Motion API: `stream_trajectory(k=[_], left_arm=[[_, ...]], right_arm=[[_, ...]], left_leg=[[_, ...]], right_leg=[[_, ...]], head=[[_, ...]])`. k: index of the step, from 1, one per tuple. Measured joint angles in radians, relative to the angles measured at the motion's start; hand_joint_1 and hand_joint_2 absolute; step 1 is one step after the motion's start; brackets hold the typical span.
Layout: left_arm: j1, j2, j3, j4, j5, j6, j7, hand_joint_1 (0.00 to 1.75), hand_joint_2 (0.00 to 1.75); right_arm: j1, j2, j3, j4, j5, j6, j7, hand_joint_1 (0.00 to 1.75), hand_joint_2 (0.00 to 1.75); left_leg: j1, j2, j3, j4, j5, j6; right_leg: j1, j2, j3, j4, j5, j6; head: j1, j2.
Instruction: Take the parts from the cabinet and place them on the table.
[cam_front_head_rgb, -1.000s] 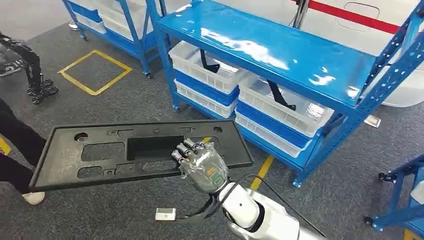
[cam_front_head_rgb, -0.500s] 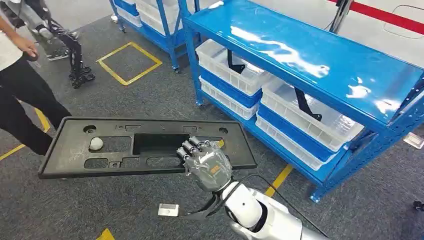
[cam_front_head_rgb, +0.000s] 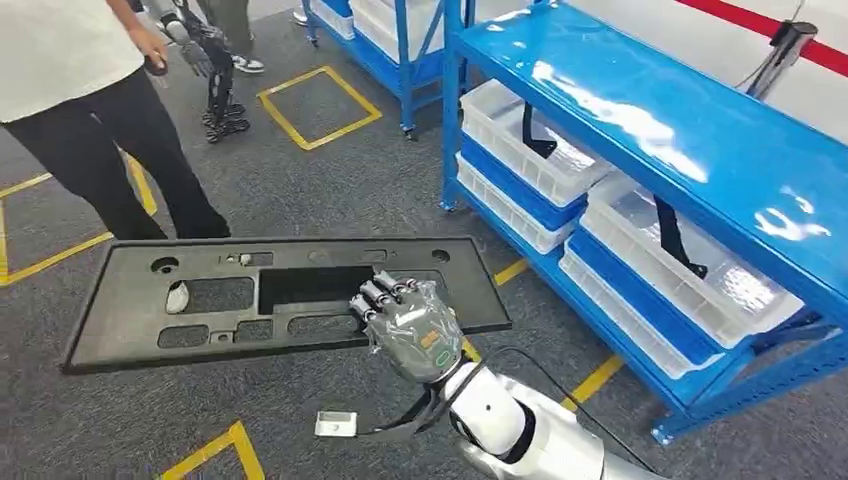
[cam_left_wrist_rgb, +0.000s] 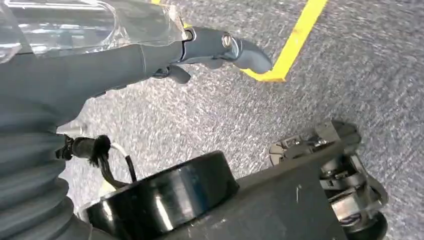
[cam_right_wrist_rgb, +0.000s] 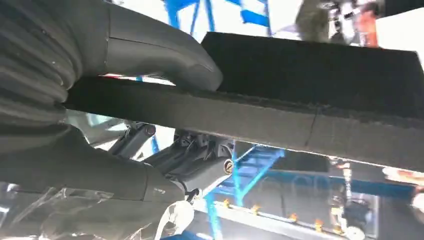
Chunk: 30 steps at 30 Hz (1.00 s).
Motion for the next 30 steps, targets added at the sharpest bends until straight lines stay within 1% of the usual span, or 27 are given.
stream_trajectory(k=[1, 2, 3, 4, 5, 6, 7, 9, 10, 11, 12, 13, 15, 16, 17, 18, 19, 20, 21, 22, 23, 24, 25, 26, 27, 28, 30], left_arm=[[0.000, 0.000, 0.000, 0.000, 0.000, -0.001, 0.000, 0.00, 1.75], [0.000, 0.000, 0.000, 0.000, -0.002, -0.001, 0.000, 0.00, 1.75], [0.000, 0.000, 0.000, 0.000, -0.003, -0.001, 0.000, 0.00, 1.75], [-0.001, 0.000, 0.000, 0.000, -0.005, -0.001, 0.000, 0.00, 1.75], [-0.002, 0.000, 0.000, 0.000, -0.007, -0.001, 0.000, 0.00, 1.75], [-0.004, 0.002, 0.000, 0.000, -0.007, 0.000, -0.001, 0.00, 1.75], [-0.005, 0.002, 0.000, 0.000, -0.008, -0.001, -0.001, 0.00, 1.75], [-0.004, 0.003, 0.000, 0.000, -0.010, -0.001, 0.001, 0.00, 1.75], [-0.005, 0.009, 0.000, 0.000, -0.010, -0.001, 0.005, 0.00, 1.75], [-0.006, 0.010, 0.000, 0.000, -0.011, -0.001, 0.007, 0.00, 1.75], [-0.007, 0.011, 0.000, 0.000, -0.011, -0.001, 0.009, 0.00, 1.75], [-0.013, 0.016, 0.000, 0.000, -0.010, -0.001, 0.009, 0.00, 1.75], [-0.020, 0.018, 0.000, 0.000, -0.010, -0.003, 0.009, 0.00, 1.75], [-0.023, 0.018, 0.000, 0.000, -0.010, -0.006, 0.010, 0.00, 1.75], [-0.023, 0.018, 0.000, 0.000, -0.010, -0.009, 0.013, 0.00, 1.75], [-0.022, 0.019, 0.000, 0.000, -0.010, -0.012, 0.017, 0.00, 1.75], [-0.017, 0.021, -0.001, 0.000, -0.011, -0.015, 0.022, 0.00, 1.75], [-0.012, 0.024, -0.001, 0.000, -0.013, -0.016, 0.023, 0.00, 1.75], [-0.009, 0.024, -0.002, 0.000, -0.017, -0.019, 0.024, 0.00, 1.75], [-0.009, 0.026, -0.004, 0.000, -0.019, -0.019, 0.027, 0.00, 1.75], [-0.009, 0.027, -0.006, 0.000, -0.019, -0.019, 0.026, 0.00, 1.75], [-0.008, 0.027, -0.006, 0.000, -0.022, -0.019, 0.025, 0.00, 1.75], [-0.007, 0.027, -0.008, 0.000, -0.025, -0.019, 0.023, 0.00, 1.75], [-0.007, 0.027, -0.008, 0.000, -0.026, -0.019, 0.023, 0.00, 1.75], [-0.008, 0.025, -0.010, 0.000, -0.027, -0.017, 0.023, 0.00, 1.75], [-0.009, 0.025, -0.012, 0.000, -0.027, -0.016, 0.023, 0.00, 1.75], [-0.009, 0.025, -0.016, 0.000, -0.027, -0.013, 0.023, 0.00, 1.75]], right_arm=[[0.005, -0.002, 0.000, 0.000, 0.000, -0.001, 0.000, 1.75, 1.75], [0.007, -0.003, 0.000, 0.000, 0.000, -0.001, 0.000, 1.75, 1.75], [0.008, -0.003, 0.000, 0.000, 0.000, -0.002, 0.002, 1.75, 1.75], [0.008, -0.003, 0.000, 0.000, 0.000, -0.004, 0.004, 1.75, 1.75], [0.008, -0.003, 0.000, 0.000, 0.001, -0.007, 0.005, 1.75, 1.75], [0.008, -0.005, 0.000, 0.000, 0.002, -0.011, 0.004, 1.75, 1.75], [0.009, -0.005, -0.001, 0.000, 0.002, -0.014, 0.005, 1.75, 1.75], [0.009, -0.005, -0.001, 0.000, 0.003, -0.014, 0.008, 1.75, 1.75], [0.008, -0.005, -0.001, -0.001, 0.006, -0.014, 0.010, 1.75, 1.75], [0.008, -0.005, -0.003, -0.002, 0.008, -0.013, 0.011, 1.75, 1.75], [0.009, -0.004, -0.006, -0.003, 0.008, -0.013, 0.011, 1.75, 1.75], [0.008, -0.004, -0.008, -0.005, 0.008, -0.012, 0.013, 1.75, 1.75], [0.010, -0.005, -0.009, -0.005, 0.008, -0.012, 0.016, 1.75, 1.75], [0.013, -0.005, -0.009, -0.005, 0.008, -0.012, 0.016, 1.75, 1.75], [0.018, -0.005, -0.009, -0.005, 0.008, -0.012, 0.015, 1.75, 1.75], [0.019, -0.005, -0.009, -0.005, 0.008, -0.011, 0.015, 1.75, 1.75], [0.019, -0.004, -0.009, -0.005, 0.008, -0.011, 0.013, 1.75, 1.75], [0.019, -0.003, -0.009, -0.005, 0.008, -0.011, 0.013, 1.75, 1.75], [0.019, -0.003, -0.009, -0.005, 0.008, -0.011, 0.013, 1.75, 1.75], [0.019, -0.003, -0.009, -0.005, 0.008, -0.011, 0.013, 1.75, 1.75], [0.022, -0.003, -0.009, -0.005, 0.008, -0.011, 0.011, 1.75, 1.75], [0.025, -0.003, -0.009, -0.005, 0.008, -0.011, 0.010, 1.75, 1.75], [0.026, -0.002, -0.009, -0.005, 0.008, -0.011, 0.009, 1.75, 1.75], [0.027, -0.002, -0.009, -0.006, 0.008, -0.011, 0.009, 1.75, 1.75], [0.028, -0.002, -0.009, -0.006, 0.008, -0.011, 0.009, 1.75, 1.75], [0.029, -0.002, -0.009, -0.008, 0.008, -0.011, 0.009, 1.75, 1.75], [0.034, -0.005, -0.009, -0.008, 0.009, -0.010, 0.009, 1.75, 1.75]], left_leg=[[0.001, -0.014, 0.001, 0.001, 0.000, 0.000], [0.004, -0.029, 0.002, 0.002, -0.001, -0.001], [0.007, -0.042, 0.004, 0.004, -0.002, -0.003], [0.011, -0.054, 0.005, 0.008, -0.005, -0.008], [0.014, -0.066, 0.004, 0.015, -0.010, -0.015], [0.010, -0.076, -0.007, 0.027, -0.017, -0.025], [0.014, -0.085, -0.016, 0.031, -0.015, -0.030], [0.021, -0.103, -0.021, 0.025, -0.009, -0.041], [0.021, -0.113, -0.023, 0.025, -0.009, -0.045], [0.022, -0.079, -0.027, 0.037, -0.020, -0.049], [0.017, -0.036, -0.044, 0.082, -0.046, -0.055], [0.018, -0.017, -0.079, 0.159, -0.082, -0.061], [0.021, -0.005, -0.151, 0.314, -0.138, -0.067], [0.021, -0.003, -0.168, 0.352, -0.141, -0.068], [0.022, 0.000, -0.158, 0.333, -0.122, -0.067], [0.021, 0.006, -0.128, 0.275, -0.088, -0.065], [0.021, 0.016, -0.082, 0.183, -0.042, -0.061], [0.019, 0.041, -0.038, 0.093, -0.001, -0.054], [0.006, 0.084, -0.019, 0.056, -0.013, -0.051], [-0.003, 0.080, -0.019, 0.034, -0.012, -0.043], [-0.004, 0.074, -0.021, 0.034, -0.018, -0.038], [-0.005, 0.061, -0.025, 0.032, -0.017, -0.037], [-0.006, 0.049, -0.026, 0.028, -0.014, -0.030], [0.005, 0.037, -0.017, 0.018, -0.009, -0.023], [0.004, 0.027, -0.015, 0.016, -0.009, -0.018], [0.005, 0.021, -0.013, 0.016, -0.008, -0.009], [0.004, -0.002, -0.011, 0.016, -0.011, -0.006]], right_leg=[[-0.002, 0.000, -0.017, 0.025, 0.007, 0.003], [-0.004, 0.000, -0.008, -0.005, 0.037, 0.006], [-0.007, 0.002, 0.020, -0.071, 0.081, 0.009], [-0.012, 0.011, 0.059, -0.160, 0.130, 0.013], [-0.020, 0.039, 0.098, -0.248, 0.171, 0.018], [-0.026, 0.087, 0.115, -0.285, 0.163, 0.020], [-0.025, 0.081, 0.111, -0.287, 0.159, 0.008], [-0.015, 0.063, 0.110, -0.287, 0.159, -0.003], [-0.018, 0.050, 0.112, -0.292, 0.162, -0.010], [-0.021, 0.039, 0.117, -0.296, 0.164, -0.017], [-0.021, 0.029, 0.121, -0.296, 0.160, -0.024], [-0.019, 0.016, 0.124, -0.296, 0.158, -0.028], [-0.016, -0.010, 0.128, -0.296, 0.154, -0.033], [-0.015, -0.022, 0.130, -0.296, 0.152, -0.034], [-0.014, -0.034, 0.133, -0.296, 0.148, -0.033], [-0.014, -0.043, 0.136, -0.296, 0.146, -0.032], [-0.014, -0.050, 0.140, -0.296, 0.143, -0.030], [-0.014, -0.056, 0.145, -0.296, 0.139, -0.027], [-0.010, -0.062, 0.145, -0.298, 0.138, -0.023], [-0.005, -0.069, 0.140, -0.296, 0.137, -0.019], [-0.004, -0.080, 0.138, -0.298, 0.138, -0.015], [-0.004, -0.091, 0.140, -0.300, 0.136, -0.011], [-0.003, -0.103, 0.143, -0.302, 0.135, -0.005], [-0.008, -0.093, 0.142, -0.297, 0.122, 0.001], [-0.009, -0.045, 0.132, -0.265, 0.102, 0.001], [-0.009, -0.017, 0.098, -0.193, 0.065, -0.001], [-0.007, 0.001, 0.006, -0.020, 0.004, 0.000]], head=[[0.000, 0.000], [0.000, 0.000], [0.000, 0.000], [0.000, 0.000], [0.000, 0.000], [0.000, 0.000], [0.000, 0.000], [0.000, 0.000], [0.000, 0.000], [-0.001, 0.000], [-0.001, 0.000], [-0.002, 0.000], [-0.001, 0.000], [-0.001, 0.000], [-0.001, 0.000], [-0.001, 0.000], [-0.001, 0.000], [-0.001, 0.000], [-0.001, 0.000], [-0.001, 0.000], [-0.001, 0.000], [0.000, 0.000], [0.000, 0.000], [0.000, 0.000], [0.000, 0.000], [0.000, 0.000], [0.000, 0.000]])
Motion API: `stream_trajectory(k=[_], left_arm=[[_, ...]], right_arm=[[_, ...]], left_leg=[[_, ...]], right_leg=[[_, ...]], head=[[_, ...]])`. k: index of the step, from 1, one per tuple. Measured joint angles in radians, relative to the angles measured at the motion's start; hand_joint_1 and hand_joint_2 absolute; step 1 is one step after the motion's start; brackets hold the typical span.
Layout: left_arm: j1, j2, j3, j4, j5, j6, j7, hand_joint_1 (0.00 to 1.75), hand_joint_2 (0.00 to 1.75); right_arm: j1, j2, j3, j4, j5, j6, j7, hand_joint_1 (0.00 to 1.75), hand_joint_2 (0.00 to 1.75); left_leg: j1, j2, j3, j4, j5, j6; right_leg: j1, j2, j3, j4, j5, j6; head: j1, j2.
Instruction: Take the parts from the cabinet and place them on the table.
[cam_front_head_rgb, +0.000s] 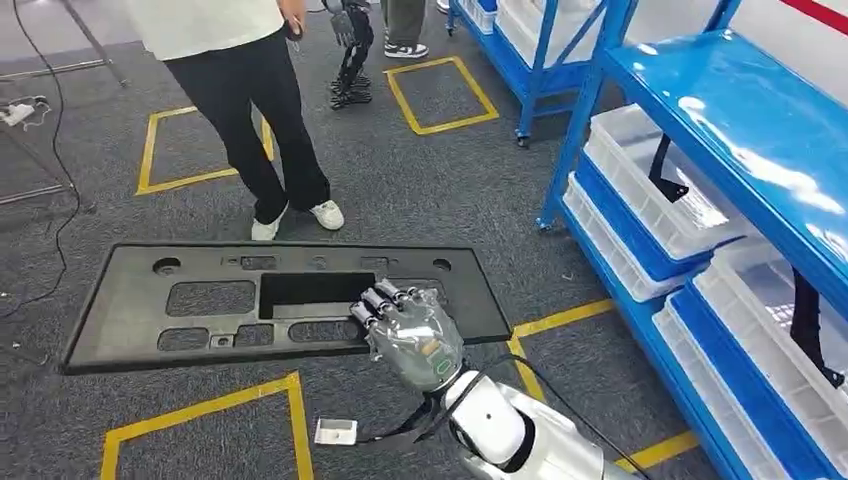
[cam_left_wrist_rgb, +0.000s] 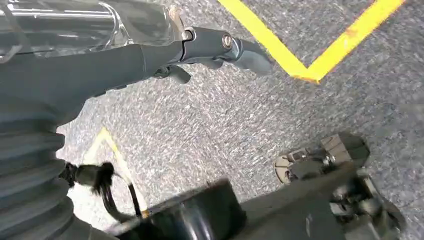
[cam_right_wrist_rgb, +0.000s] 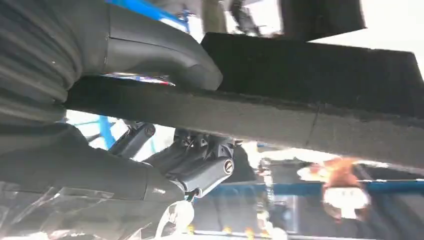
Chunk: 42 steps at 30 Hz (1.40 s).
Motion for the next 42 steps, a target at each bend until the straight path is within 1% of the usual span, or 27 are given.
stream_trajectory(k=[2, 3, 5, 6, 7, 10, 11, 12, 14, 16, 17, 18, 20, 21, 22, 23, 26, 28, 29, 31, 32, 33, 35, 36, 37, 41, 42], left_arm=[[0.006, 0.000, -0.003, 0.000, 0.002, 0.001, -0.001, 0.00, 1.75], [0.004, 0.000, -0.003, 0.000, 0.001, 0.001, -0.001, 0.00, 1.75], [0.004, -0.001, -0.005, 0.000, 0.000, -0.003, 0.000, 0.00, 1.75], [0.004, -0.002, -0.007, 0.000, -0.002, -0.003, 0.002, 0.00, 1.75], [-0.002, -0.002, -0.008, 0.000, -0.003, -0.004, 0.004, 0.00, 1.75], [-0.002, -0.003, -0.009, 0.000, -0.008, -0.003, 0.007, 0.00, 1.75], [-0.004, -0.001, -0.009, 0.000, -0.010, -0.003, 0.007, 0.00, 1.75], [-0.004, -0.002, -0.009, 0.000, -0.011, -0.001, 0.008, 0.00, 1.75], [-0.012, -0.002, -0.009, 0.000, -0.012, 0.000, 0.009, 0.00, 1.75], [-0.024, -0.001, -0.009, 0.000, -0.014, 0.001, 0.009, 0.00, 1.75], [-0.025, -0.001, -0.009, 0.000, -0.015, 0.000, 0.009, 0.00, 1.75], [-0.025, -0.001, -0.009, 0.000, -0.015, 0.000, 0.009, 0.00, 1.75], [-0.020, -0.001, -0.010, 0.000, -0.016, 0.000, 0.011, 0.00, 1.75], [-0.018, -0.001, -0.010, 0.000, -0.016, 0.000, 0.014, 0.00, 1.75], [-0.017, -0.001, -0.010, 0.000, -0.017, -0.003, 0.017, 0.00, 1.75], [-0.017, -0.001, -0.011, 0.000, -0.017, -0.005, 0.017, 0.00, 1.75], [-0.012, -0.001, -0.011, 0.000, -0.019, -0.008, 0.018, 0.00, 1.75], [-0.012, -0.002, -0.011, 0.000, -0.021, -0.010, 0.020, 0.00, 1.75], [-0.010, -0.001, -0.011, 0.000, -0.020, -0.010, 0.025, 0.00, 1.75], [-0.009, -0.002, -0.012, 0.000, -0.023, -0.010, 0.029, 0.00, 1.75], [-0.009, -0.002, -0.012, 0.000, -0.026, -0.010, 0.037, 0.00, 1.75], [-0.010, -0.002, -0.013, 0.000, -0.027, -0.008, 0.042, 0.00, 1.75], [-0.011, -0.003, -0.016, 0.000, -0.027, -0.004, 0.049, 0.00, 1.75], [-0.012, -0.003, -0.016, 0.000, -0.027, -0.003, 0.052, 0.00, 1.75], [-0.015, -0.003, -0.016, 0.000, -0.027, -0.002, 0.055, 0.00, 1.75], [-0.014, -0.003, -0.017, 0.000, -0.024, 0.009, 0.064, 0.00, 1.75], [-0.014, -0.002, -0.017, 0.000, -0.023, 0.018, 0.073, 0.00, 1.75]], right_arm=[[0.006, -0.003, 0.000, 0.000, 0.000, 0.002, 0.000, 1.75, 1.75], [0.007, -0.004, 0.000, 0.000, 0.001, 0.002, 0.001, 1.75, 1.75], [0.006, -0.004, 0.000, -0.003, 0.001, 0.002, 0.003, 1.75, 1.75], [0.006, -0.005, 0.000, -0.005, 0.002, 0.002, 0.003, 1.75, 1.75], [0.005, -0.006, 0.000, -0.006, 0.002, 0.003, 0.004, 1.75, 1.75], [0.004, -0.008, -0.001, -0.011, 0.002, 0.010, 0.009, 1.75, 1.75], [0.002, -0.008, -0.001, -0.014, 0.003, 0.013, 0.009, 1.75, 1.75], [0.002, -0.008, -0.001, -0.014, 0.003, 0.015, 0.011, 1.75, 1.75], [0.001, -0.008, -0.003, -0.019, 0.002, 0.014, 0.014, 1.75, 1.75], [0.004, -0.009, -0.003, -0.019, 0.002, 0.014, 0.014, 1.75, 1.75], [0.007, -0.008, -0.003, -0.019, 0.002, 0.014, 0.014, 1.75, 1.75], [0.008, -0.008, -0.003, -0.019, 0.002, 0.013, 0.014, 1.75, 1.75], [0.008, -0.008, -0.003, -0.020, 0.002, 0.012, 0.013, 1.75, 1.75], [0.007, -0.008, -0.003, -0.020, 0.002, 0.012, 0.013, 1.75, 1.75], [0.006, -0.008, -0.003, -0.020, 0.002, 0.012, 0.013, 1.75, 1.75], [0.007, -0.008, -0.003, -0.020, 0.002, 0.012, 0.014, 1.75, 1.75], [0.008, -0.008, -0.003, -0.020, 0.002, 0.012, 0.015, 1.75, 1.75], [0.010, -0.010, -0.003, -0.021, 0.002, 0.013, 0.016, 1.75, 1.75], [0.010, -0.011, -0.004, -0.022, 0.002, 0.013, 0.017, 1.75, 1.75], [0.016, -0.016, -0.004, -0.022, 0.002, 0.013, 0.019, 1.75, 1.75], [0.020, -0.019, -0.003, -0.022, 0.002, 0.014, 0.019, 1.75, 1.75], [0.022, -0.019, -0.003, -0.022, 0.002, 0.015, 0.019, 1.75, 1.75], [0.022, -0.019, -0.003, -0.022, 0.002, 0.016, 0.019, 1.75, 1.75], [0.022, -0.019, -0.003, -0.022, 0.002, 0.016, 0.019, 1.75, 1.75], [0.022, -0.020, -0.004, -0.022, 0.001, 0.017, 0.019, 1.75, 1.75], [0.019, -0.019, -0.004, -0.022, -0.001, 0.021, 0.019, 1.75, 1.75], [0.016, -0.017, -0.004, -0.022, -0.006, 0.021, 0.019, 1.75, 1.75]], left_leg=[[-0.001, -0.024, 0.004, 0.000, -0.002, 0.002], [0.001, -0.040, 0.007, 0.001, -0.003, 0.001], [0.005, -0.067, 0.017, 0.004, -0.011, -0.005], [0.007, -0.076, 0.014, 0.005, -0.016, -0.011], [0.001, -0.085, 0.006, 0.017, -0.019, -0.016], [0.013, -0.115, -0.003, 0.009, -0.012, -0.032], [0.014, -0.121, -0.004, 0.012, -0.018, -0.034], [0.008, -0.075, -0.015, 0.036, -0.034, -0.041], [0.011, -0.021, -0.082, 0.179, -0.097, -0.053], [0.012, -0.006, -0.156, 0.325, -0.141, -0.059], [0.013, -0.005, -0.161, 0.333, -0.131, -0.060], [0.013, -0.003, -0.143, 0.295, -0.104, -0.060], [0.013, 0.013, -0.059, 0.126, -0.021, -0.055], [0.010, 0.053, -0.017, 0.034, 0.001, -0.052], [-0.011, 0.077, -0.010, 0.018, -0.009, -0.047], [-0.009, 0.071, -0.006, 0.014, -0.011, -0.034], [-0.012, 0.037, -0.006, 0.008, -0.006, -0.019], [-0.005, 0.021, 0.002, 0.003, -0.004, -0.009], [-0.005, 0.014, 0.004, 0.003, -0.004, 0.006], [-0.006, -0.009, 0.004, 0.004, -0.005, 0.006], [-0.006, -0.022, 0.005, 0.004, -0.005, 0.006], [-0.005, -0.036, 0.007, 0.004, -0.005, 0.006], [0.000, -0.063, 0.013, 0.006, -0.009, 0.001], [0.002, -0.073, 0.014, 0.008, -0.013, -0.006], [-0.003, -0.083, 0.009, 0.015, -0.018, -0.012], [0.005, -0.118, -0.001, 0.013, -0.016, -0.027], [0.006, -0.096, -0.003, 0.024, -0.026, -0.031]], right_leg=[[0.000, 0.001, -0.039, 0.044, 0.017, 0.001], [0.000, 0.002, -0.024, -0.004, 0.058, 0.001], [-0.005, 0.024, 0.050, -0.186, 0.164, -0.001], [-0.010, 0.076, 0.073, -0.249, 0.183, -0.001], [-0.014, 0.091, 0.085, -0.271, 0.177, -0.002], [-0.004, 0.063, 0.083, -0.269, 0.173, -0.013], [-0.014, 0.049, 0.088, -0.277, 0.175, -0.019], [-0.012, 0.039, 0.094, -0.279, 0.174, -0.023], [-0.008, 0.017, 0.098, -0.279, 0.169, -0.032], [-0.005, -0.013, 0.100, -0.279, 0.165, -0.036], [-0.004, -0.024, 0.103, -0.279, 0.163, -0.036], [-0.004, -0.034, 0.105, -0.279, 0.160, -0.035], [-0.004, -0.049, 0.115, -0.279, 0.154, -0.030], [-0.004, -0.058, 0.121, -0.279, 0.150, -0.025], [0.005, -0.065, 0.119, -0.278, 0.147, -0.020], [0.005, -0.073, 0.118, -0.278, 0.146, -0.016], [0.003, -0.104, 0.125, -0.279, 0.138, -0.003], [-0.003, -0.033, 0.105, -0.223, 0.101, 0.003], [-0.003, -0.009, 0.061, -0.132, 0.056, 0.001], [0.000, 0.001, -0.025, 0.026, 0.003, 0.003], [0.000, 0.001, -0.047, 0.056, 0.006, 0.004], [-0.001, 0.001, -0.042, 0.033, 0.034, 0.003], [-0.004, 0.010, 0.022, -0.119, 0.126, 0.003], [-0.010, 0.043, 0.065, -0.212, 0.171, 0.004], [-0.014, 0.085, 0.087, -0.254, 0.167, 0.004], [-0.008, 0.049, 0.089, -0.265, 0.166, -0.014], [-0.012, 0.034, 0.092, -0.268, 0.167, -0.021]], head=[[0.000, 0.000], [0.000, 0.000], [0.000, 0.000], [0.000, 0.000], [0.000, 0.000], [0.000, 0.000], [0.000, 0.000], [-0.001, 0.000], [-0.001, 0.000], [-0.001, 0.000], [-0.001, 0.000], [-0.001, 0.000], [-0.001, 0.000], [-0.001, 0.000], [-0.001, 0.000], [0.000, 0.000], [-0.001, 0.000], [0.000, 0.000], [0.000, 0.000], [0.000, 0.000], [0.000, 0.000], [0.000, 0.000], [0.000, 0.000], [0.000, 0.000], [0.000, 0.000], [0.000, 0.000], [-0.001, 0.000]])
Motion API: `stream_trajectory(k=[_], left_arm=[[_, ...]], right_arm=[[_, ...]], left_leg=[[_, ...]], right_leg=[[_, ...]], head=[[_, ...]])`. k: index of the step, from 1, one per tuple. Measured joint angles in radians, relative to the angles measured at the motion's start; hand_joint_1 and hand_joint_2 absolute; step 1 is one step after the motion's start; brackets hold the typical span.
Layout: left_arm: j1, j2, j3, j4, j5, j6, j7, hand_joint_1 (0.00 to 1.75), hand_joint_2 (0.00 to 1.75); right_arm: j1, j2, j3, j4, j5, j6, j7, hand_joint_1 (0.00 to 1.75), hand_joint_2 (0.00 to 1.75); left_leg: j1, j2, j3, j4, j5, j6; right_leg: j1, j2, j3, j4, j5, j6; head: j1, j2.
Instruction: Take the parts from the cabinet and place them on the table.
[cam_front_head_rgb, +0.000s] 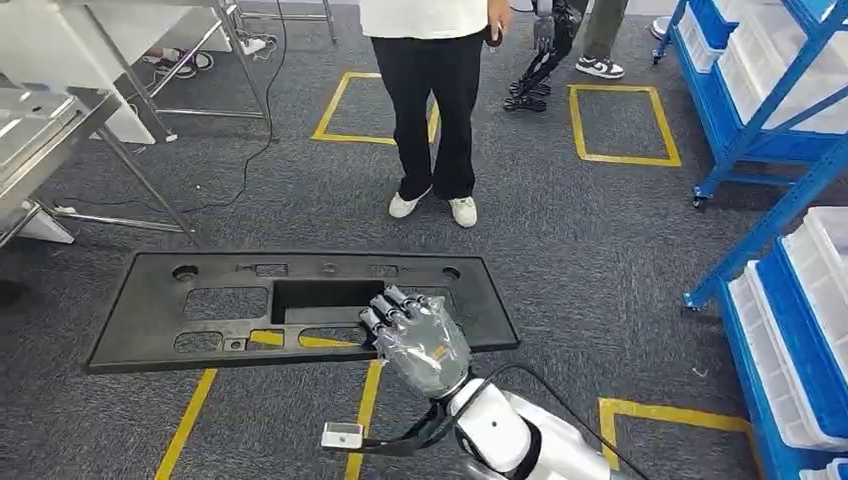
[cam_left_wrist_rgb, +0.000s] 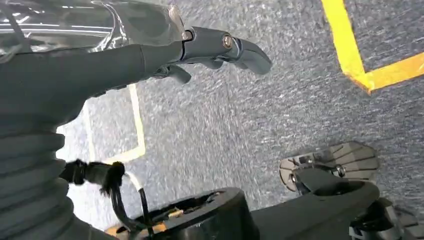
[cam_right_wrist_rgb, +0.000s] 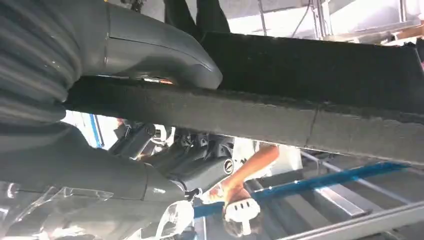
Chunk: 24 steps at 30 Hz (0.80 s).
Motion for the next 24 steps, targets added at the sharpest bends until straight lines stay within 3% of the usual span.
stream_trajectory(k=[1, 2, 4, 5, 6, 8, 9, 10, 11, 14, 15, 16, 17, 18, 19, 20, 21, 22, 24], left_arm=[[0.000, -0.003, 0.000, 0.000, 0.001, 0.008, 0.011, 0.00, 1.75], [-0.003, -0.003, 0.001, 0.000, 0.005, 0.013, 0.014, 0.00, 1.75], [-0.012, -0.003, 0.003, 0.000, 0.007, 0.015, 0.019, 0.00, 1.75], [-0.014, -0.003, 0.005, 0.000, 0.008, 0.016, 0.019, 0.00, 1.75], [-0.014, -0.003, 0.006, 0.000, 0.010, 0.016, 0.020, 0.00, 1.75], [-0.006, -0.003, 0.007, 0.000, 0.011, 0.015, 0.026, 0.00, 1.75], [0.001, -0.002, 0.007, 0.000, 0.013, 0.013, 0.027, 0.00, 1.75], [0.008, -0.002, 0.007, 0.000, 0.014, 0.014, 0.029, 0.00, 1.75], [0.010, 0.000, 0.007, 0.000, 0.014, 0.013, 0.031, 0.00, 1.75], [0.012, 0.003, 0.008, 0.000, 0.017, 0.010, 0.032, 0.00, 1.75], [0.012, 0.003, 0.009, 0.000, 0.018, 0.008, 0.033, 0.00, 1.75], [0.012, 0.002, 0.009, 0.000, 0.020, 0.007, 0.035, 0.00, 1.75], [0.010, 0.003, 0.009, 0.000, 0.021, 0.006, 0.036, 0.00, 1.75], [0.009, 0.002, 0.009, 0.000, 0.023, 0.005, 0.036, 0.00, 1.75], [0.010, 0.002, 0.009, 0.000, 0.023, 0.004, 0.035, 0.00, 1.75], [0.010, 0.002, 0.009, 0.000, 0.024, 0.003, 0.035, 0.00, 1.75], [0.009, 0.002, 0.010, 0.000, 0.024, 0.002, 0.035, 0.00, 1.75], [0.009, 0.002, 0.010, 0.000, 0.024, 0.001, 0.035, 0.00, 1.75], [0.008, 0.001, 0.011, 0.000, 0.024, 0.000, 0.034, 0.00, 1.75]], right_arm=[[0.000, 0.002, 0.000, 0.000, -0.004, -0.001, 0.000, 1.75, 1.75], [-0.002, 0.003, 0.000, 0.000, -0.004, -0.001, 0.000, 1.75, 1.75], [-0.002, 0.003, 0.000, -0.002, -0.005, -0.001, -0.001, 1.75, 1.75], [-0.001, 0.003, 0.000, -0.002, -0.006, -0.001, -0.002, 1.75, 1.75], [0.000, 0.003, 0.000, -0.002, -0.006, -0.001, -0.003, 1.75, 1.75], [0.000, 0.004, 0.000, -0.003, -0.007, -0.002, -0.005, 1.75, 1.75], [-0.001, 0.006, 0.000, -0.003, -0.009, -0.002, -0.005, 1.75, 1.75], [-0.002, 0.007, 0.000, -0.003, -0.012, -0.002, -0.005, 1.75, 1.75], [-0.002, 0.007, 0.000, -0.003, -0.012, -0.003, -0.005, 1.75, 1.75], [-0.002, 0.008, 0.000, -0.003, -0.014, -0.005, -0.005, 1.75, 1.75], [-0.004, 0.010, 0.000, -0.005, -0.015, -0.005, -0.006, 1.75, 1.75], [-0.004, 0.009, 0.000, -0.005, -0.016, -0.005, -0.007, 1.75, 1.75], [-0.004, 0.010, 0.000, -0.006, -0.016, -0.006, -0.008, 1.75, 1.75], [-0.004, 0.008, 0.000, -0.008, -0.016, -0.006, -0.010, 1.75, 1.75], [0.000, 0.007, 0.000, -0.008, -0.017, -0.006, -0.010, 1.75, 1.75], [0.002, 0.005, 0.000, -0.008, -0.019, -0.006, -0.009, 1.75, 1.75], [0.005, 0.004, 0.000, -0.008, -0.021, -0.006, -0.010, 1.75, 1.75], [0.006, 0.004, 0.000, -0.008, -0.022, -0.006, -0.009, 1.75, 1.75], [0.005, 0.004, 0.000, -0.008, -0.022, -0.008, -0.010, 1.75, 1.75]], left_leg=[[-0.006, 0.050, -0.015, 0.042, -0.025, -0.007], [-0.004, 0.076, -0.048, 0.113, -0.061, -0.013], [-0.002, 0.097, -0.128, 0.284, -0.131, -0.019], [-0.001, 0.100, -0.148, 0.328, -0.138, -0.019], [-0.001, 0.101, -0.142, 0.317, -0.124, -0.019], [-0.002, 0.111, -0.061, 0.165, -0.047, -0.011], [-0.006, 0.135, -0.007, 0.060, 0.000, -0.004], [-0.017, 0.191, 0.019, 0.001, 0.001, 0.005], [-0.031, 0.193, 0.020, -0.015, -0.002, 0.012], [-0.034, 0.158, 0.012, -0.017, 0.000, 0.021], [-0.021, 0.144, 0.030, -0.032, 0.008, 0.029], [-0.021, 0.134, 0.036, -0.036, 0.010, 0.031], [-0.017, 0.127, 0.038, -0.036, 0.010, 0.038], [-0.016, 0.114, 0.039, -0.036, 0.009, 0.040], [-0.016, 0.102, 0.038, -0.036, 0.009, 0.041], [-0.016, 0.086, 0.038, -0.035, 0.009, 0.041], [-0.015, 0.072, 0.039, -0.035, 0.008, 0.041], [-0.013, 0.058, 0.042, -0.034, 0.008, 0.039], [-0.004, 0.029, 0.047, -0.025, -0.001, 0.028]], right_leg=[[0.001, -0.008, 0.003, -0.001, -0.003, -0.009], [0.003, -0.019, 0.005, 0.000, -0.005, -0.012], [0.009, -0.047, 0.008, 0.000, -0.008, -0.016], [0.010, -0.060, 0.008, 0.000, -0.010, -0.018], [0.011, -0.073, 0.010, 0.000, -0.012, -0.019], [0.014, -0.091, 0.018, 0.000, -0.017, -0.017], [0.014, -0.100, 0.025, 0.000, -0.021, -0.016], [0.015, -0.105, 0.027, -0.002, -0.022, -0.014], [0.021, -0.114, 0.022, -0.001, -0.023, -0.011], [0.018, -0.151, 0.029, -0.004, -0.027, 0.002], [0.020, -0.152, 0.031, -0.001, -0.037, 0.011], [0.016, -0.106, 0.030, 0.021, -0.050, 0.014], [0.015, -0.066, 0.002, 0.085, -0.086, 0.013], [0.015, -0.044, -0.043, 0.175, -0.127, 0.014], [0.015, -0.037, -0.086, 0.256, -0.157, 0.016], [0.015, -0.036, -0.119, 0.313, -0.167, 0.018], [0.015, -0.036, -0.127, 0.317, -0.153, 0.018], [0.014, -0.036, -0.113, 0.275, -0.118, 0.019], [0.005, -0.018, -0.026, 0.080, -0.008, 0.026]], head=[[-0.001, 0.000], [-0.001, 0.000], [0.000, 0.000], [0.000, 0.000], [-0.001, 0.000], [-0.001, 0.000], [0.000, 0.000], [0.000, 0.000], [-0.001, 0.000], [-0.001, 0.000], [0.000, 0.000], [0.000, 0.000], [0.000, 0.000], [0.000, 0.000], [0.000, 0.000], [0.000, 0.000], [0.000, 0.000], [0.000, 0.000], [0.000, 0.000]])
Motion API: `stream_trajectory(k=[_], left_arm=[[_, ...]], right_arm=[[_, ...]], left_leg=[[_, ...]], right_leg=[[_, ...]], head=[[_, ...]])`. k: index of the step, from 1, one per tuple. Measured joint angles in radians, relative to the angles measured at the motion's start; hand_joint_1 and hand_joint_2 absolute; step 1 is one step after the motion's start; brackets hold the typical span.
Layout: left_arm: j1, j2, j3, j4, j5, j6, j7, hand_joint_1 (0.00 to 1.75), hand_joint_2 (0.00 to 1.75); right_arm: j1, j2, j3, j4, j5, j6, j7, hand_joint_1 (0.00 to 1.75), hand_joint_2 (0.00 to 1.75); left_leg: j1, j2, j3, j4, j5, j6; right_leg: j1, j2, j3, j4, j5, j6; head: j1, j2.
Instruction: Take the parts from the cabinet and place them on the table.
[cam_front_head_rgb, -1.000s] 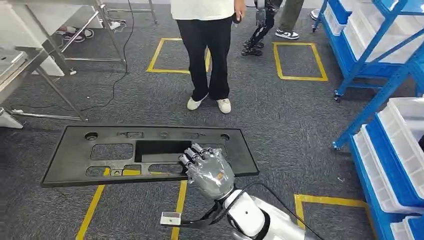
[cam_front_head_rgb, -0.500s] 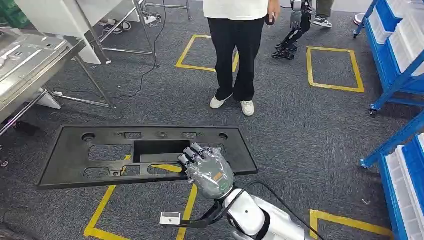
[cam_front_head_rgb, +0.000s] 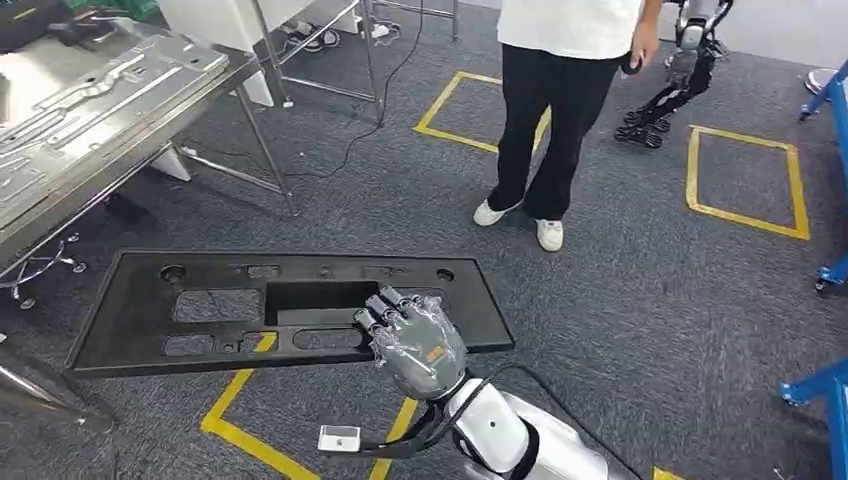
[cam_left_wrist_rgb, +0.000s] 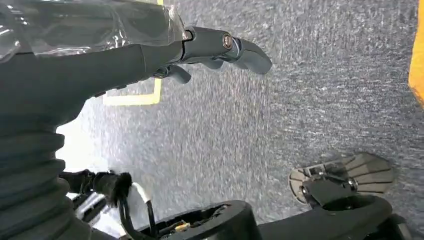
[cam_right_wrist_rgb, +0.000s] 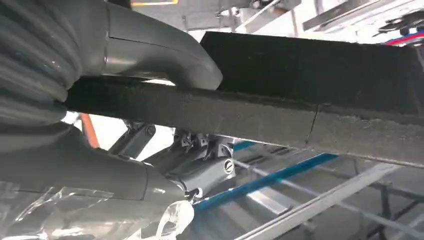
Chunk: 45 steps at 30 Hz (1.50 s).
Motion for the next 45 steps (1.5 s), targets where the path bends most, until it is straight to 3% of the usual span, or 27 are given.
stream_trajectory(k=[1, 2, 6, 7, 8, 10, 12, 15, 16, 17, 21, 22, 23, 24, 26, 27, 29, 31, 32, 33, 36, 37, 38, 39, 42, 43, 45], left_arm=[[-0.001, 0.001, 0.000, 0.000, 0.000, 0.000, 0.000, 0.00, 1.75], [-0.005, 0.003, 0.001, 0.000, 0.000, 0.000, 0.000, 0.00, 1.75], [-0.003, 0.004, 0.004, 0.000, 0.002, 0.000, 0.000, 0.00, 1.75], [-0.002, 0.002, 0.004, 0.000, 0.002, 0.000, 0.002, 0.00, 1.75], [-0.003, 0.002, 0.004, 0.000, 0.002, -0.001, 0.002, 0.00, 1.75], [-0.014, 0.002, 0.006, 0.000, 0.003, 0.000, 0.001, 0.00, 1.75], [-0.019, 0.002, 0.006, 0.000, 0.003, 0.000, 0.001, 0.00, 1.75], [-0.008, 0.002, 0.006, 0.000, 0.002, 0.000, 0.004, 0.00, 1.75], [0.000, 0.003, 0.006, 0.000, 0.002, 0.000, 0.004, 0.00, 1.75], [0.002, 0.005, 0.005, 0.000, 0.002, 0.000, 0.004, 0.00, 1.75], [0.006, 0.008, 0.006, 0.000, 0.003, 0.000, 0.003, 0.00, 1.75], [0.008, 0.007, 0.006, 0.000, 0.003, 0.000, 0.003, 0.00, 1.75], [0.006, 0.007, 0.006, 0.000, 0.003, -0.001, 0.002, 0.00, 1.75], [0.005, 0.007, 0.006, 0.000, 0.003, -0.002, 0.002, 0.00, 1.75], [0.005, 0.006, 0.006, 0.000, 0.003, -0.002, 0.002, 0.00, 1.75], [0.005, 0.006, 0.006, 0.000, 0.003, -0.002, 0.001, 0.00, 1.75], [0.004, 0.004, 0.006, 0.000, 0.003, -0.002, 0.001, 0.00, 1.75], [0.002, 0.002, 0.006, 0.000, 0.003, -0.002, 0.001, 0.00, 1.75], [0.000, 0.003, 0.006, 0.000, 0.003, -0.002, 0.001, 0.00, 1.75], [-0.003, 0.004, 0.006, 0.000, 0.003, -0.002, 0.001, 0.00, 1.75], [0.000, 0.003, 0.006, 0.000, 0.003, -0.002, 0.000, 0.00, 1.75], [0.000, 0.003, 0.006, 0.000, 0.003, -0.002, 0.000, 0.00, 1.75], [0.000, 0.002, 0.006, 0.000, 0.002, -0.002, 0.001, 0.00, 1.75], [-0.003, 0.002, 0.006, 0.000, 0.002, -0.002, 0.000, 0.00, 1.75], [-0.019, 0.002, 0.007, 0.000, 0.002, -0.001, 0.000, 0.00, 1.75], [-0.019, 0.002, 0.007, 0.000, 0.002, -0.001, 0.000, 0.00, 1.75], [-0.012, 0.002, 0.007, 0.000, 0.002, -0.001, 0.001, 0.00, 1.75]], right_arm=[[0.002, -0.002, 0.000, 0.000, 0.000, 0.000, 0.000, 1.75, 1.75], [-0.001, -0.001, 0.000, 0.000, 0.000, 0.000, -0.002, 1.75, 1.75], [-0.003, -0.001, 0.000, 0.000, -0.001, -0.001, -0.001, 1.75, 1.75], [-0.004, -0.001, 0.000, 0.000, -0.002, -0.001, 0.000, 1.75, 1.75], [-0.006, -0.001, 0.000, 0.000, -0.002, -0.002, 0.002, 1.75, 1.75], [-0.007, -0.002, 0.000, 0.000, -0.003, -0.002, 0.000, 1.75, 1.75], [-0.005, -0.002, 0.000, 0.000, -0.002, -0.002, -0.001, 1.75, 1.75], [-0.007, -0.001, 0.000, 0.000, -0.002, -0.004, -0.001, 1.75, 1.75], [-0.008, 0.000, 0.000, 0.000, -0.002, -0.005, -0.001, 1.75, 1.75], [-0.008, 0.000, 0.000, 0.000, -0.001, -0.005, -0.001, 1.75, 1.75], [-0.010, 0.004, 0.000, 0.000, -0.001, -0.006, -0.002, 1.75, 1.75], [-0.010, 0.003, 0.000, 0.000, -0.001, -0.006, -0.001, 1.75, 1.75], [-0.010, 0.005, 0.000, 0.000, 0.000, -0.006, -0.003, 1.75, 1.75], [-0.011, 0.005, 0.000, 0.000, 0.003, -0.009, -0.003, 1.75, 1.75], [-0.008, 0.002, 0.001, 0.001, 0.012, -0.009, -0.007, 1.75, 1.75], [-0.005, 0.000, 0.002, 0.003, 0.019, -0.008, -0.007, 1.75, 1.75], [-0.005, -0.002, 0.005, 0.005, 0.027, -0.008, -0.007, 1.75, 1.75], [-0.006, -0.003, 0.005, 0.005, 0.029, -0.008, -0.007, 1.75, 1.75], [-0.006, -0.005, 0.005, 0.006, 0.029, -0.008, -0.007, 1.75, 1.75], [-0.008, -0.002, 0.006, 0.006, 0.030, -0.008, -0.007, 1.75, 1.75], [-0.008, -0.002, 0.006, 0.008, 0.030, -0.007, -0.007, 1.75, 1.75], [-0.009, -0.001, 0.006, 0.008, 0.030, -0.007, -0.007, 1.75, 1.75], [-0.009, -0.001, 0.006, 0.009, 0.030, -0.006, -0.007, 1.75, 1.75], [-0.010, -0.001, 0.006, 0.009, 0.030, -0.005, -0.007, 1.75, 1.75], [-0.008, -0.002, 0.006, 0.011, 0.029, 0.000, -0.007, 1.75, 1.75], [-0.008, -0.002, 0.006, 0.011, 0.027, 0.002, -0.007, 1.75, 1.75], [-0.008, -0.001, 0.006, 0.011, 0.027, 0.003, -0.008, 1.75, 1.75]], left_leg=[[0.000, -0.009, -0.004, 0.006, -0.008, -0.009], [-0.003, -0.018, -0.017, 0.021, -0.011, -0.013], [0.003, -0.037, -0.026, 0.015, -0.011, -0.023], [-0.002, 0.020, -0.033, 0.040, -0.025, -0.029], [-0.001, 0.050, -0.058, 0.096, -0.053, -0.034], [0.002, 0.068, -0.138, 0.260, -0.121, -0.041], [0.002, 0.071, -0.179, 0.343, -0.131, -0.041], [-0.004, 0.087, -0.075, 0.133, -0.014, -0.020], [-0.015, 0.125, -0.039, 0.049, 0.017, -0.006], [-0.025, 0.156, -0.026, 0.036, -0.001, 0.001], [-0.030, 0.117, -0.022, -0.002, 0.002, 0.012], [-0.016, 0.105, -0.004, -0.017, 0.011, 0.007], [-0.014, 0.094, -0.001, -0.022, 0.013, 0.011], [-0.012, 0.088, 0.000, -0.022, 0.014, 0.012], [-0.011, 0.064, -0.001, -0.022, 0.013, 0.013], [-0.010, 0.049, 0.000, -0.022, 0.013, 0.013], [-0.003, 0.021, 0.003, -0.018, 0.010, 0.008], [0.007, -0.004, 0.004, -0.002, -0.001, -0.007], [0.004, -0.012, -0.004, 0.005, -0.010, -0.016], [0.004, -0.020, -0.015, 0.021, -0.013, -0.019], [0.007, -0.039, -0.019, 0.011, -0.010, -0.024], [0.010, -0.024, -0.019, 0.018, -0.017, -0.028], [0.004, 0.027, -0.035, 0.061, -0.040, -0.033], [0.005, 0.053, -0.070, 0.131, -0.073, -0.039], [0.005, 0.073, -0.178, 0.349, -0.147, -0.042], [0.004, 0.073, -0.176, 0.344, -0.134, -0.039], [-0.001, 0.080, -0.107, 0.202, -0.048, -0.022]], right_leg=[[-0.010, 0.055, 0.029, -0.058, 0.002, 0.011], [-0.011, 0.067, 0.029, -0.070, -0.002, 0.005], [-0.008, 0.023, 0.026, -0.069, -0.002, -0.022], [-0.006, 0.017, 0.030, -0.070, -0.003, -0.029], [-0.005, 0.009, 0.031, -0.070, -0.005, -0.033], [0.000, -0.018, 0.033, -0.070, -0.009, -0.040], [0.004, -0.045, 0.037, -0.070, -0.014, -0.045], [0.012, -0.075, 0.054, -0.070, -0.024, -0.046], [0.012, -0.083, 0.058, -0.072, -0.027, -0.045], [0.017, -0.093, 0.060, -0.074, -0.027, -0.043], [0.018, -0.137, 0.066, -0.080, -0.032, -0.028], [0.015, -0.108, 0.070, -0.072, -0.042, -0.020], [0.014, -0.057, 0.053, -0.033, -0.062, -0.016], [0.013, -0.031, 0.016, 0.037, -0.097, -0.015], [0.012, -0.018, -0.071, 0.199, -0.156, -0.009], [0.010, -0.018, -0.097, 0.238, -0.155, -0.006], [0.005, -0.017, -0.069, 0.159, -0.085, 0.001], [-0.009, 0.011, 0.015, -0.027, 0.012, 0.015], [-0.015, 0.057, 0.033, -0.056, -0.009, 0.023], [-0.014, 0.050, 0.029, -0.063, -0.005, 0.006], [-0.007, 0.022, 0.030, -0.062, -0.007, -0.015], [-0.011, 0.010, 0.032, -0.064, -0.008, -0.020], [-0.009, 0.005, 0.035, -0.065, -0.010, -0.027], [-0.008, -0.005, 0.036, -0.065, -0.011, -0.030], [0.001, -0.045, 0.038, -0.065, -0.017, -0.037], [0.003, -0.055, 0.040, -0.065, -0.020, -0.038], [0.009, -0.075, 0.052, -0.065, -0.027, -0.040]], head=[[0.000, 0.000], [0.000, 0.000], [-0.001, 0.000], [-0.002, 0.000], [-0.001, 0.000], [-0.001, 0.000], [-0.002, 0.000], [-0.002, 0.000], [-0.002, 0.000], [-0.001, 0.000], [-0.001, 0.000], [0.000, 0.000], [0.000, 0.000], [0.000, 0.000], [0.000, 0.000], [0.000, 0.000], [0.000, 0.000], [0.000, 0.000], [0.000, 0.000], [-0.001, 0.000], [-0.001, 0.000], [-0.001, 0.000], [-0.002, 0.000], [-0.002, 0.000], [-0.002, 0.000], [-0.002, 0.000], [-0.002, 0.000]])
